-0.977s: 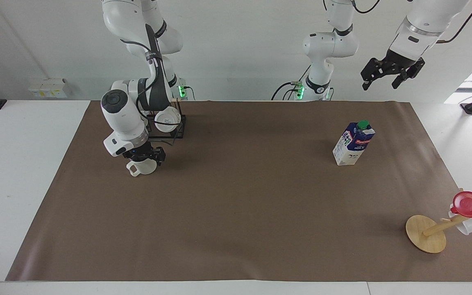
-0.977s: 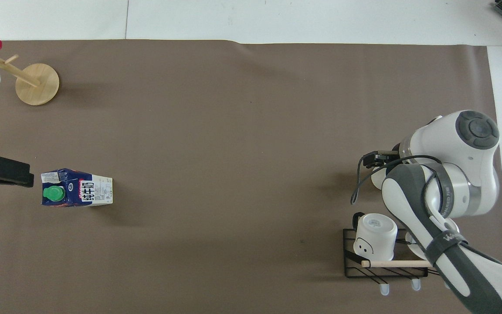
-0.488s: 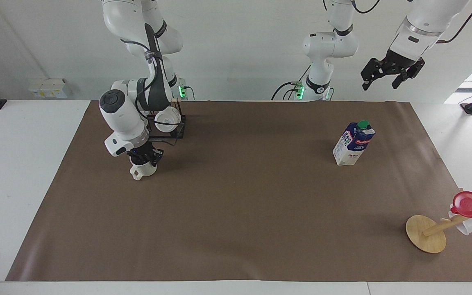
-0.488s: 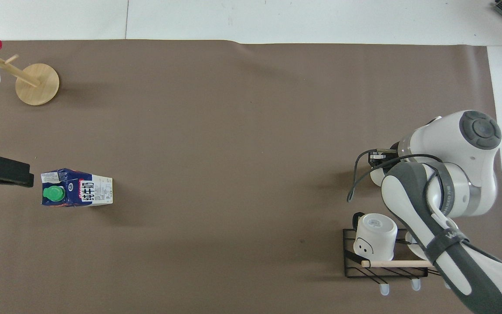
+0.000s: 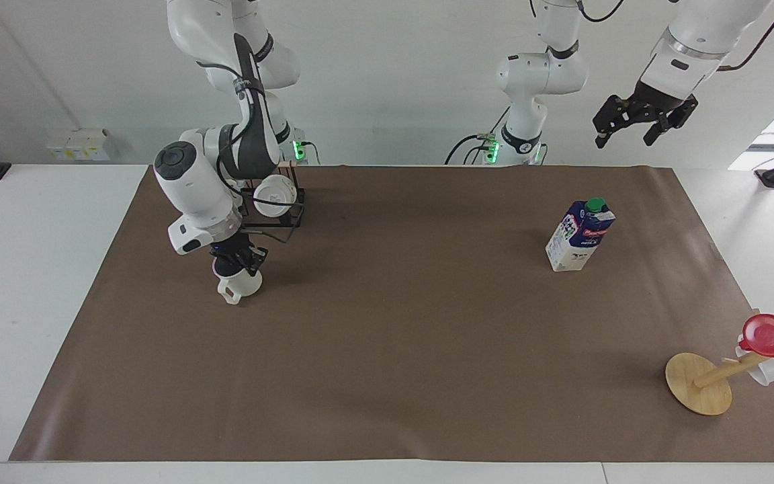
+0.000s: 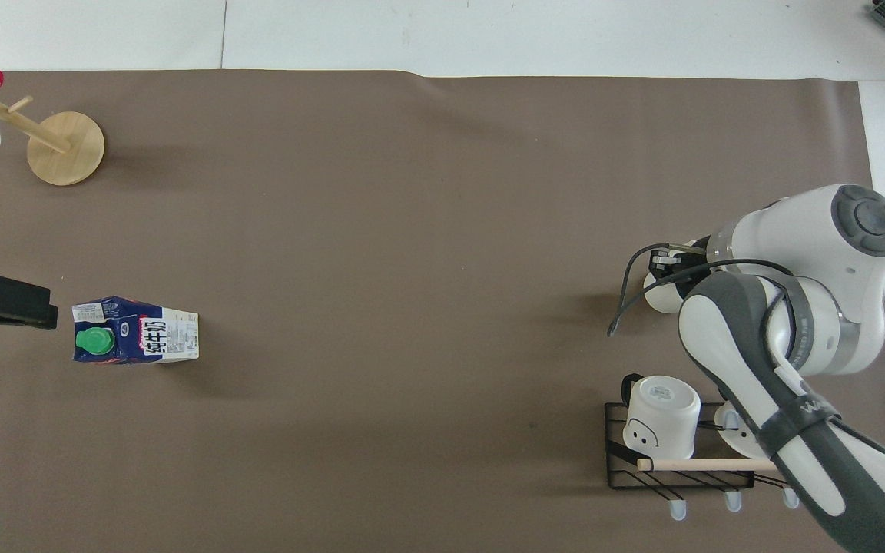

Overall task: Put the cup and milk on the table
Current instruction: 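Carry the mug toward the table center while the left gripper reaches the carton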

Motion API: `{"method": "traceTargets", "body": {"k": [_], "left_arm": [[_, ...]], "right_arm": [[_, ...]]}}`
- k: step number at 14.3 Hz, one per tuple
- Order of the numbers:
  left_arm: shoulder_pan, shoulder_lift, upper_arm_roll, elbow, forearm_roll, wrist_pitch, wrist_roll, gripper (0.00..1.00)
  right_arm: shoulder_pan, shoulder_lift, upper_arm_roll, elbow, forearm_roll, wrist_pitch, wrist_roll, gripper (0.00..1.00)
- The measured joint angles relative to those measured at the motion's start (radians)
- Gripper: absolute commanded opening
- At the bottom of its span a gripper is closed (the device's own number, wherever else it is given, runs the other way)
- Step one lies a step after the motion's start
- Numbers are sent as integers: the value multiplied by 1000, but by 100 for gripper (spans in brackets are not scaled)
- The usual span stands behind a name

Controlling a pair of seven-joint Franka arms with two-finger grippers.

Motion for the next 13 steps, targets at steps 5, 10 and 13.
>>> {"method": "traceTargets", "body": {"k": [5,10,13], "left_arm": [[3,0,3,0,0,-2,1,100],[3,0,2,0,0,-2,1,100],[3,0,-3,0,0,-2,1,100]], "right_arm": [[143,0,5,56,0,0,342,0],[291,1,9,80,0,0,696,0],[345,1,10,83,0,0,807,0]]}}
